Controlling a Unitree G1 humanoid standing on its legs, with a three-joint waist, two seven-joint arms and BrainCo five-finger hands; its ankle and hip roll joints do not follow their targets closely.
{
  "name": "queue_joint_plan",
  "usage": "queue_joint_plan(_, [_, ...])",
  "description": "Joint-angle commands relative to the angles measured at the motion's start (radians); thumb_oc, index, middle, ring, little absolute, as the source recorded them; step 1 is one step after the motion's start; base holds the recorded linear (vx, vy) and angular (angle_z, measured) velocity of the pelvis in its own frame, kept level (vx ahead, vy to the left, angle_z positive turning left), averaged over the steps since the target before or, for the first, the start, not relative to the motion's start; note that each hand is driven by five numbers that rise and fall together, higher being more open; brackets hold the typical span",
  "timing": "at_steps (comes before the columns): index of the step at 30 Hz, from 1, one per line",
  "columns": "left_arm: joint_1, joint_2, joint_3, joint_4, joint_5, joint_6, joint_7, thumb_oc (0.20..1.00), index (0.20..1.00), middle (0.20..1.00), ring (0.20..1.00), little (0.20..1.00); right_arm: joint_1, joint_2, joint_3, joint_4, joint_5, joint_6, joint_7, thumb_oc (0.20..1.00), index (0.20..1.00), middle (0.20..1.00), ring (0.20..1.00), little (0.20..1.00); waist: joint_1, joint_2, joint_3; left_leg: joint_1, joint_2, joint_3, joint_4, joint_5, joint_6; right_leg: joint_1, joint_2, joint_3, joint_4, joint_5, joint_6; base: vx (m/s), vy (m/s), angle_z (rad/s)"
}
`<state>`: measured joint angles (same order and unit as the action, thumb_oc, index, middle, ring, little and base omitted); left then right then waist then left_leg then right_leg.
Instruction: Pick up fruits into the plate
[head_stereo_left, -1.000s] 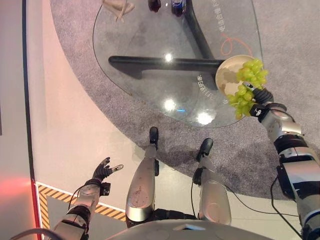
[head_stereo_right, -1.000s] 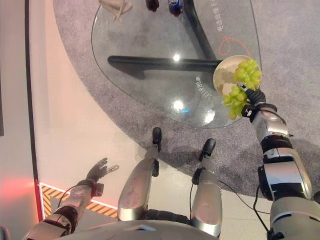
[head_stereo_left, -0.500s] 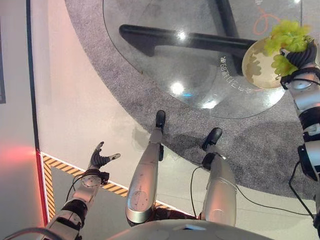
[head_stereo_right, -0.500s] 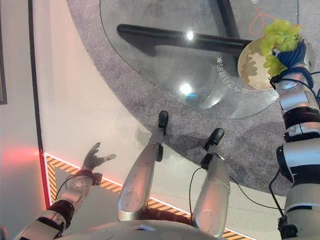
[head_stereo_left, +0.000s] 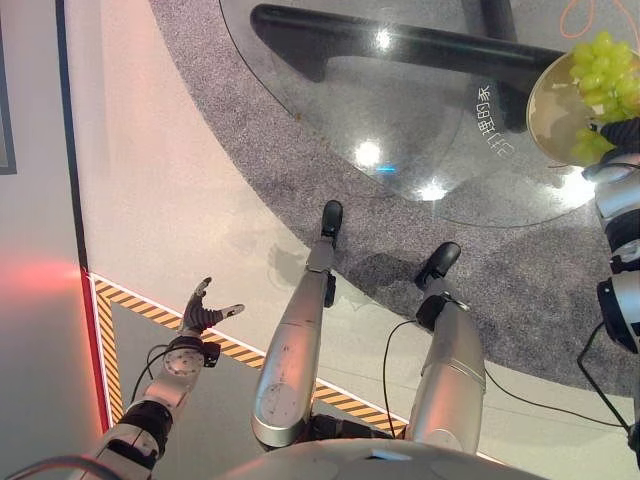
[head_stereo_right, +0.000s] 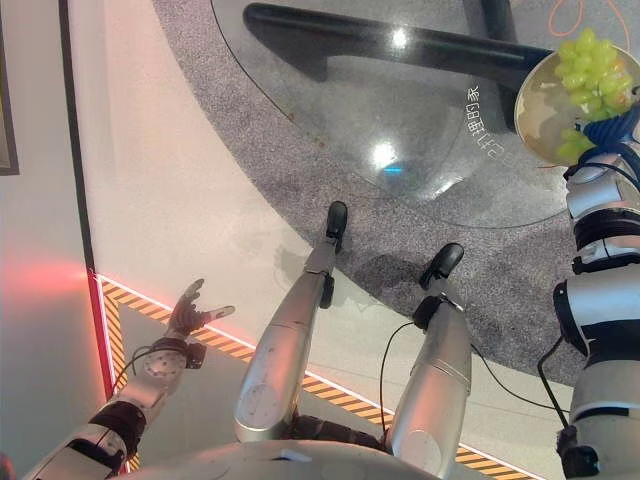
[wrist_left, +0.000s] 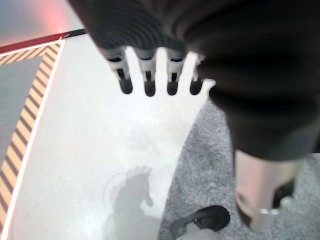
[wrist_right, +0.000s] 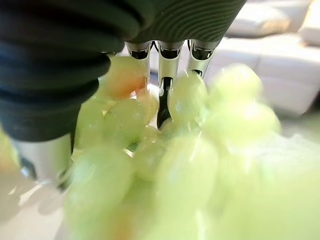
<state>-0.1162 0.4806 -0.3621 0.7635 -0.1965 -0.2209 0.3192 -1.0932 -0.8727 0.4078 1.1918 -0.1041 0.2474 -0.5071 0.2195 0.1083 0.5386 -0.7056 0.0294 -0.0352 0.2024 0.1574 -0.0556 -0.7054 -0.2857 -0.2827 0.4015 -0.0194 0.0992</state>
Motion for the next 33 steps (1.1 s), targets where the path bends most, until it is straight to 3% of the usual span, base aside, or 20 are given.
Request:
queue_joint_plan(1, [0.106, 0.026, -0.037, -0.021, -0.004, 0.013, 0.020, 1.000, 1.000, 1.000, 1.000, 1.000, -0.008, -0.124, 0.044, 0.003, -0.048, 0.010, -0.115, 1.000, 1.000, 1.000, 1.000, 1.000, 0.004, 0.077, -0.019, 0.008, -0.085, 0.021, 0.073, -0.165, 0.043, -0.001, 0.096, 0.002, 0.106, -0.132, -0.037, -0.01, 0.053, -0.01])
queue_joint_plan(7, [0.123, 0.020, -0.043, -0.011, 0.007, 0.028, 0.018, 1.000, 1.000, 1.000, 1.000, 1.000, -0.008, -0.133, 0.024, -0.005, -0.079, -0.051, -0.274, 1.000, 1.000, 1.000, 1.000, 1.000, -0.003, 0.091, -0.019, 0.014, -0.087, 0.031, 0.074, -0.167, 0.042, -0.001, 0.095, 0.010, 0.099, -0.127, -0.033, -0.01, 0.037, -0.01])
queue_joint_plan(10, [0.128, 0.013, -0.043, 0.008, -0.013, 0.009, -0.001, 1.000, 1.000, 1.000, 1.000, 1.000, 0.003, -0.123, 0.006, -0.044, -0.103, -0.159, -0.386, 1.000, 1.000, 1.000, 1.000, 1.000, -0.011, 0.087, -0.019, 0.040, -0.088, 0.030, 0.067, -0.174, 0.042, 0.021, 0.105, 0.016, 0.087, -0.126, -0.032, -0.05, 0.013, -0.05])
queue_joint_plan(11, [0.117, 0.011, -0.035, 0.016, -0.014, -0.002, -0.005, 1.000, 1.000, 1.000, 1.000, 1.000, 0.003, -0.115, -0.008, -0.062, -0.093, -0.198, -0.404, 1.000, 1.000, 1.000, 1.000, 1.000, -0.012, 0.085, -0.019, 0.029, -0.084, 0.033, 0.058, -0.144, 0.046, 0.015, 0.111, 0.002, 0.061, -0.089, -0.039, -0.04, -0.005, -0.05])
queue_joint_plan(12, [0.123, 0.009, -0.037, 0.022, -0.011, -0.007, -0.008, 1.000, 1.000, 1.000, 1.000, 1.000, 0.018, -0.106, -0.011, -0.069, -0.083, -0.223, -0.411, 1.000, 1.000, 1.000, 1.000, 1.000, -0.017, 0.079, -0.019, 0.063, -0.087, 0.032, 0.060, -0.177, 0.040, 0.043, 0.111, 0.016, 0.070, -0.121, -0.029, -0.13, 0.015, -0.04])
queue_joint_plan(13, [0.108, 0.007, -0.030, 0.028, -0.004, -0.011, -0.008, 1.000, 1.000, 1.000, 1.000, 1.000, 0.024, -0.091, -0.026, -0.090, -0.071, -0.255, -0.411, 1.000, 1.000, 1.000, 1.000, 1.000, -0.019, 0.074, -0.019, 0.061, -0.081, 0.036, 0.045, -0.146, 0.043, 0.046, 0.118, 0.002, 0.039, -0.083, -0.036, -0.06, 0.003, -0.01])
queue_joint_plan(22, [0.000, -0.024, 0.014, 0.168, 0.080, 0.031, -0.033, 1.000, 1.000, 1.000, 1.000, 1.000, 0.355, 0.131, -0.078, -0.213, -0.070, -0.367, -0.199, 1.000, 1.000, 1.000, 1.000, 1.000, -0.088, -0.015, -0.019, 0.389, -0.050, 0.050, -0.041, -0.179, 0.031, 0.366, 0.130, 0.023, -0.084, -0.069, -0.012, -0.04, 0.042, -0.04])
queue_joint_plan(25, [-0.018, -0.035, 0.015, 0.235, 0.112, 0.029, -0.019, 1.000, 1.000, 1.000, 1.000, 1.000, 0.461, 0.205, -0.080, -0.213, -0.076, -0.377, -0.151, 1.000, 1.000, 1.000, 1.000, 1.000, -0.106, -0.037, -0.065, 0.467, -0.028, 0.057, -0.090, -0.179, 0.023, 0.454, 0.129, 0.022, -0.147, -0.054, -0.003, 0.08, 0.027, -0.15])
queue_joint_plan(27, [-0.022, -0.058, 0.025, 0.286, 0.108, 0.060, -0.013, 1.000, 1.000, 1.000, 1.000, 1.000, 0.592, 0.300, -0.080, -0.198, -0.036, -0.370, -0.113, 1.000, 1.000, 1.000, 1.000, 1.000, -0.126, -0.062, -0.130, 0.546, -0.010, 0.070, -0.149, -0.175, 0.014, 0.541, 0.135, 0.026, -0.207, -0.047, 0.005, 0.16, 0.027, -0.20])
queue_joint_plan(29, [-0.018, -0.094, 0.046, 0.324, 0.118, 0.076, -0.014, 1.000, 1.000, 1.000, 1.000, 1.000, 0.750, 0.385, -0.067, -0.196, -0.102, -0.389, -0.106, 1.000, 1.000, 1.000, 1.000, 1.000, -0.148, -0.090, -0.190, 0.607, 0.005, 0.091, -0.190, -0.170, 0.011, 0.604, 0.139, 0.038, -0.258, -0.034, 0.013, 0.11, -0.008, -0.19])
queue_joint_plan(32, [-0.018, -0.123, 0.042, 0.354, 0.141, 0.066, -0.065, 1.000, 1.000, 1.000, 1.000, 1.000, 0.843, 0.452, -0.057, -0.165, -0.061, -0.341, -0.060, 1.000, 1.000, 1.000, 1.000, 1.000, -0.167, -0.109, -0.245, 0.652, 0.027, 0.123, -0.216, -0.165, 0.004, 0.647, 0.128, 0.039, -0.304, -0.009, 0.028, 0.00, -0.020, -0.20])
queue_joint_plan(33, [-0.037, -0.131, 0.035, 0.360, 0.167, 0.093, -0.087, 1.000, 1.000, 1.000, 1.000, 1.000, 0.850, 0.466, -0.068, -0.134, 0.002, -0.306, -0.028, 1.000, 1.000, 1.000, 1.000, 1.000, -0.171, -0.112, -0.251, 0.657, 0.034, 0.135, -0.219, -0.163, 0.001, 0.655, 0.125, 0.040, -0.317, -0.002, 0.031, -0.12, -0.010, -0.16])
